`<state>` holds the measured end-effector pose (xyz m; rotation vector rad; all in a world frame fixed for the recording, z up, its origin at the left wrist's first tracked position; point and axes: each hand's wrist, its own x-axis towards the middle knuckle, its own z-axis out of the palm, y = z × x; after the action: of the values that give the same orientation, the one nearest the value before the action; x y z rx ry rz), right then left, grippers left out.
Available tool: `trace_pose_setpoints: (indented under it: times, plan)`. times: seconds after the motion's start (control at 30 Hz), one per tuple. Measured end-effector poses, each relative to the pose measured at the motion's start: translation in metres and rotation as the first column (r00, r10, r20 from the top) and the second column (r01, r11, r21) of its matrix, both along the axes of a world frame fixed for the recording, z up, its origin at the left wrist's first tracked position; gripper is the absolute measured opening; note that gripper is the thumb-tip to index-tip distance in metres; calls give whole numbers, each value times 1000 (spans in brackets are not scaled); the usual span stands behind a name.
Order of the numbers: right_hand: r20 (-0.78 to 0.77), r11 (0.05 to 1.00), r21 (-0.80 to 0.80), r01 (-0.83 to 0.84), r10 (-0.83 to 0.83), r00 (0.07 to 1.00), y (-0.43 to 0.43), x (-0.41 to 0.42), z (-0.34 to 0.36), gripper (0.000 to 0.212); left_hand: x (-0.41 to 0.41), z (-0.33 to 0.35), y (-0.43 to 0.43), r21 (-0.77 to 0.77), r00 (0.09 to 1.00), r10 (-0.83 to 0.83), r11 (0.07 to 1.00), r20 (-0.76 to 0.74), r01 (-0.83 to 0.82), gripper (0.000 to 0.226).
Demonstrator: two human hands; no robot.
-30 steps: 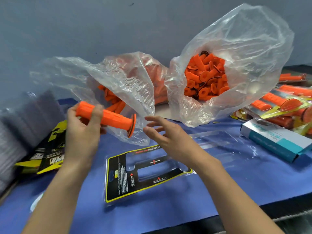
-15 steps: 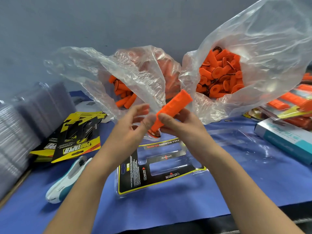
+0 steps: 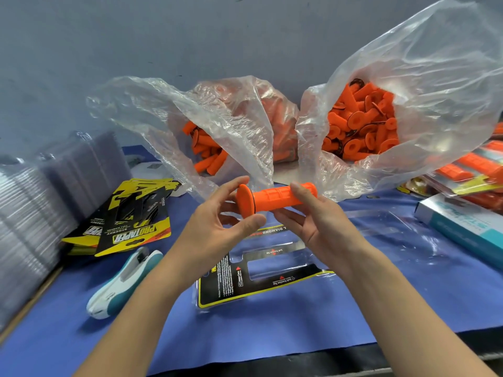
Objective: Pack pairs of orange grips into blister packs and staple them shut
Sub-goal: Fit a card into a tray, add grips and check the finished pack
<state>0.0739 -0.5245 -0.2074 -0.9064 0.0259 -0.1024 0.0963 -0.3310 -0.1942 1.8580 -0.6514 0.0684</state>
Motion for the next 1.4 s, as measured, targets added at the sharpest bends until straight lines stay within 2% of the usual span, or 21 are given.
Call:
trace_pose_setpoints:
  times: [0.2, 0.37, 0.43, 0.57, 0.67, 0.8, 0.97, 1.2, 1.3, 1.33, 1.4]
  plan:
    - [65, 997, -58, 59, -56, 996, 4, -2, 4, 35, -4, -2, -6, -86, 996, -33, 996, -86, 25, 44]
    - [101, 988, -127, 86, -73, 992, 7, -4, 4, 34, -2, -1, -12, -50, 986, 59, 996, -154, -68, 27]
    - [96, 984, -149, 93, -79, 992, 5, -4, 6, 36, 0, 1, -9, -65, 986, 45, 996, -163, -56, 20]
    - [58, 983, -155, 93, -85, 995, -1, -4, 8, 57, 2, 6, -1, -105, 976, -90, 992, -196, 71, 25]
    - [39, 979, -182, 89, -84, 996, -2, -6, 8, 65, 1, 6, 1, -117, 971, -121, 988, -207, 98, 24]
    - [32, 978, -191, 86, -82, 996, -2, -6, 7, 60, 4, 5, 3, -74, 981, -112, 992, -160, 101, 26]
    - [13, 971, -228, 76, -75, 997, -4, -8, 9, 65, 5, 5, 4, 57, 993, -97, 993, -67, 101, 27]
    - [13, 959, -264, 101, -101, 995, -4, -7, 1, 46, 10, -4, -1, 1, 995, -65, 998, -72, 65, 16]
    - [58, 910, -401, 103, -87, 994, -12, -5, 1, 35, 15, -7, 5, 26, 997, -56, 998, -48, 57, 17]
    - [76, 868, -483, 119, -93, 993, -16, -5, 1, 27, 16, -9, 7, 40, 998, -49, 998, -41, 50, 17]
    - [109, 711, -684, 164, -122, 986, -23, -4, -2, 22, 18, -13, 11, 109, 999, -27, 994, -23, 29, 22]
